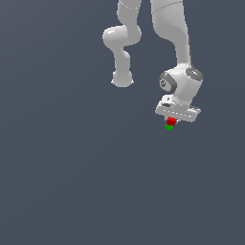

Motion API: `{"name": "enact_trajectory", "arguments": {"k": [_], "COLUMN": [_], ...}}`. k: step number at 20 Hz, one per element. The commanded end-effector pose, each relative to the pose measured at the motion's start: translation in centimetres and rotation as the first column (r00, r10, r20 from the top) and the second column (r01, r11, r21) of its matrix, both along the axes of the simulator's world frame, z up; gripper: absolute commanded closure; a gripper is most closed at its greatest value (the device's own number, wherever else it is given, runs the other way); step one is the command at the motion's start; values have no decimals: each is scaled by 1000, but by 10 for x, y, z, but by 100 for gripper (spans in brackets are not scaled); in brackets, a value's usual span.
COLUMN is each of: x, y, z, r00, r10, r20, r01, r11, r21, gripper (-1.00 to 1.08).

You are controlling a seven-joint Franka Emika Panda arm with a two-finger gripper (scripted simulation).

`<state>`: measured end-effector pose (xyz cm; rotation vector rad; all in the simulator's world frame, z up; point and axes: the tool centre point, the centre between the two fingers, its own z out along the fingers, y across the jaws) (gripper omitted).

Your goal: Stack the red cube on top of the green cube.

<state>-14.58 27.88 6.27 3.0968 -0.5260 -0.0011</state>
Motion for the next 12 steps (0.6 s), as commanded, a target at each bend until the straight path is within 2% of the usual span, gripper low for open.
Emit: {"name": "enact_trajectory", "arguments": {"k": [1, 2, 3, 12], "x": [2, 2, 2, 2], "y": [3, 3, 3, 3], "z": [-1, -1, -1, -1], "r00": [1000, 1000, 1000, 1000], "r10": [-1, -1, -1, -1], "r20": [1, 1, 1, 1], "r01": [1, 1, 1, 1], "r11": [1000, 1000, 1000, 1000], "r21": [0, 0, 0, 0], "gripper": [108, 108, -92, -92]}}
